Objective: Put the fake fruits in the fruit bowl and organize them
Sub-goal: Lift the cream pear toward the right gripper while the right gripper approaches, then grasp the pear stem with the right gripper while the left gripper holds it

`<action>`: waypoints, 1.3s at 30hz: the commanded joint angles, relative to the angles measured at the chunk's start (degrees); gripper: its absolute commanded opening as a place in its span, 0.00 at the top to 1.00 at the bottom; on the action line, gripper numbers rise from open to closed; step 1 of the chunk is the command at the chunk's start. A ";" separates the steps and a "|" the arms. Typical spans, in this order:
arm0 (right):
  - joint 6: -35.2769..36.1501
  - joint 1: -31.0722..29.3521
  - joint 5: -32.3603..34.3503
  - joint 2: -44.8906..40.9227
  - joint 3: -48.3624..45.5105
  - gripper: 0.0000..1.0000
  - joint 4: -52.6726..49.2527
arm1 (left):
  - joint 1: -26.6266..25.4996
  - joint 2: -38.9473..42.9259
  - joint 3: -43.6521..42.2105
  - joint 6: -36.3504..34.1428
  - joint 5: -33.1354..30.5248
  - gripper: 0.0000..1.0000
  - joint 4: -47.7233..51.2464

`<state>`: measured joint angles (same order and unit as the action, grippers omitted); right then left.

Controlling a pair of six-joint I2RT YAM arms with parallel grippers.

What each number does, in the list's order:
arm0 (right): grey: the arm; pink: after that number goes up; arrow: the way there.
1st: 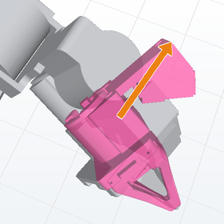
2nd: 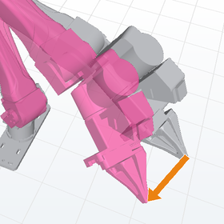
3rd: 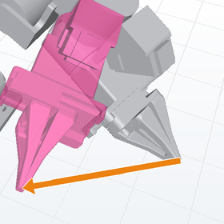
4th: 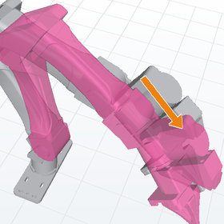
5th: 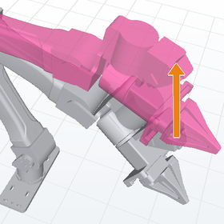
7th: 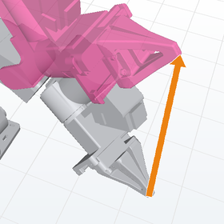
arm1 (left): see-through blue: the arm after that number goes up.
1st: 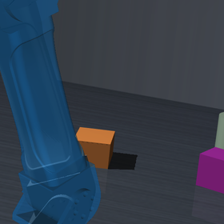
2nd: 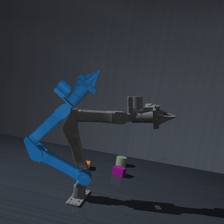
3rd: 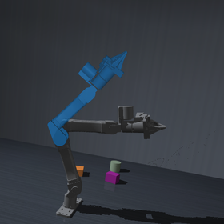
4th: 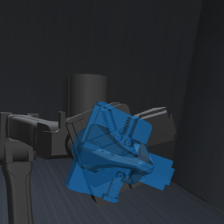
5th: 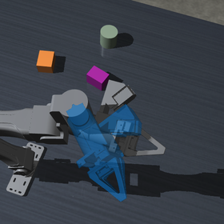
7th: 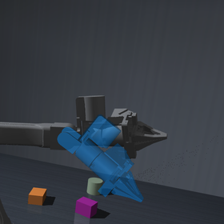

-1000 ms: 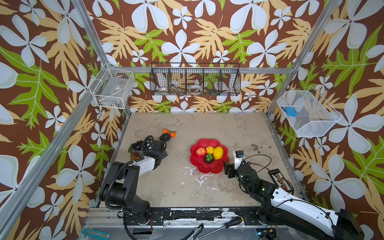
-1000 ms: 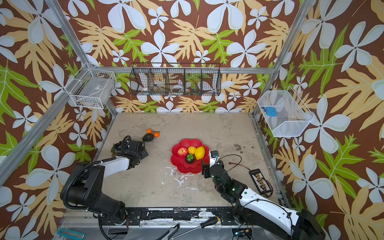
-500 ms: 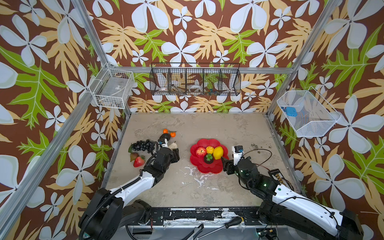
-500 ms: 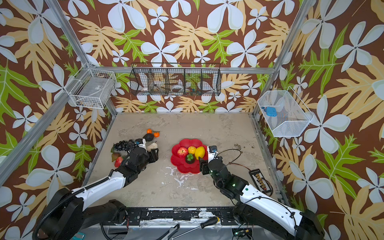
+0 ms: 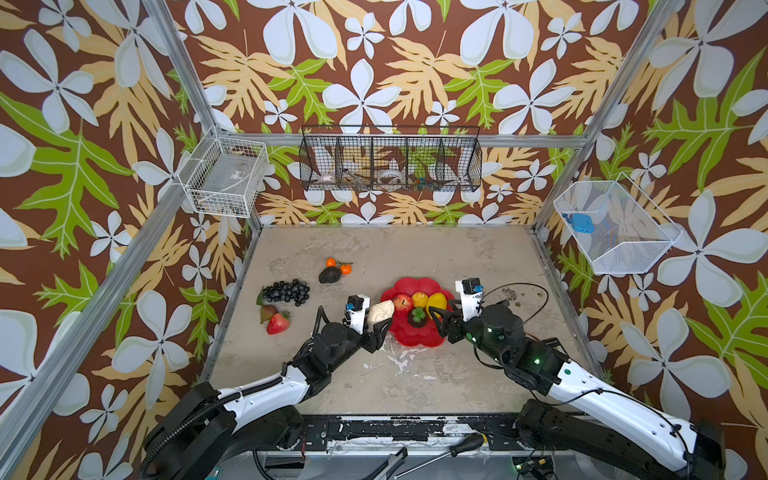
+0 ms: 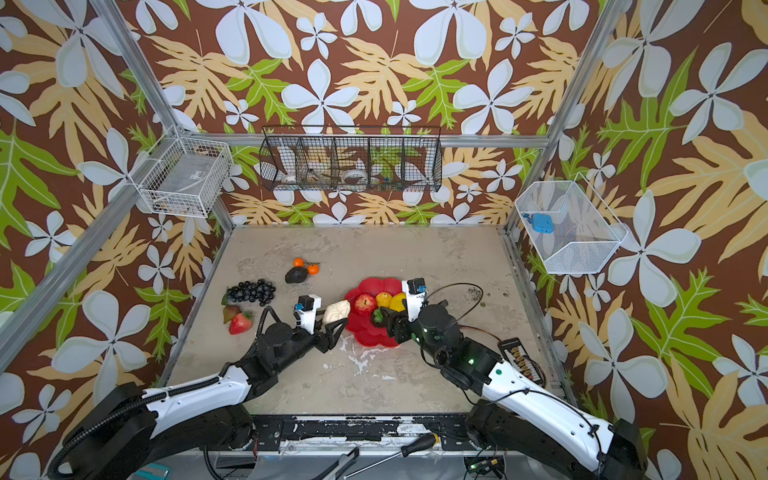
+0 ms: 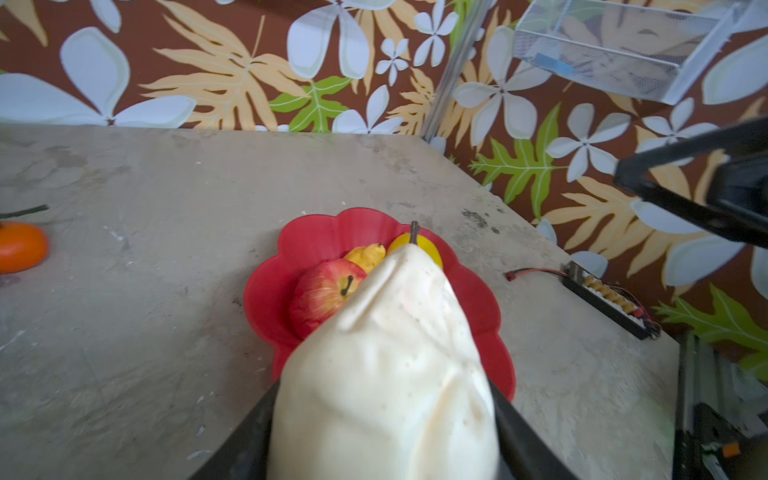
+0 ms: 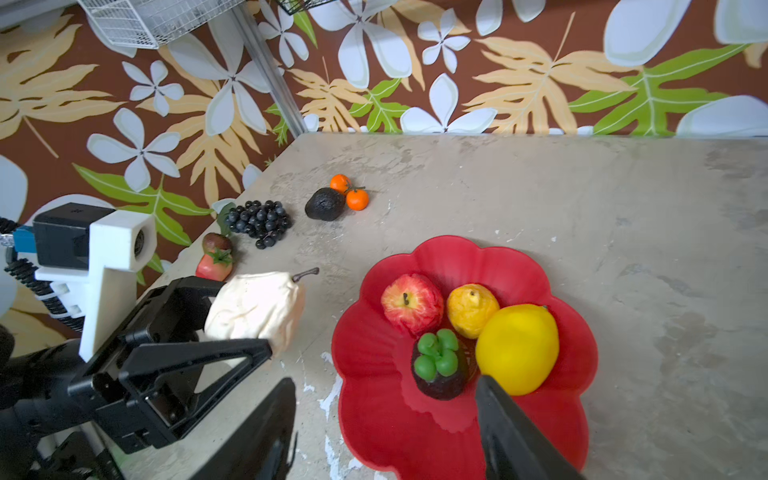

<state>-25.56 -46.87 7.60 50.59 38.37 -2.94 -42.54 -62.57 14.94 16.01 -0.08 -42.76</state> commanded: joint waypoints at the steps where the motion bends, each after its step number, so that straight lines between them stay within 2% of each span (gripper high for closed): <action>1: -2.67 -0.07 -5.63 1.02 0.32 0.36 1.09 | -0.86 0.38 -1.85 -3.47 6.01 0.38 -11.36; 8: 3.92 -0.15 -13.56 3.88 1.76 0.50 2.51 | -1.31 0.34 -5.47 -5.72 12.80 0.38 -18.51; 16: 7.92 -0.15 -23.28 6.42 3.79 0.64 2.94 | -1.31 -0.45 -6.77 -6.17 17.05 0.38 -22.60; 24: 10.17 -0.15 -26.98 6.67 4.26 0.74 2.15 | -1.31 -0.01 -7.56 -6.69 18.87 0.38 -23.94; 36: 11.15 -0.15 -28.69 6.89 4.37 0.82 1.10 | -1.31 -0.36 -8.39 -6.95 19.76 0.38 -26.23; 39: 11.15 -0.15 -28.28 6.83 4.13 0.80 1.35 | -1.31 -0.45 -8.52 -6.96 20.18 0.38 -26.83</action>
<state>-14.94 -46.89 -20.60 57.39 42.50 -1.87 -43.90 -62.92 6.52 9.26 19.16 -66.15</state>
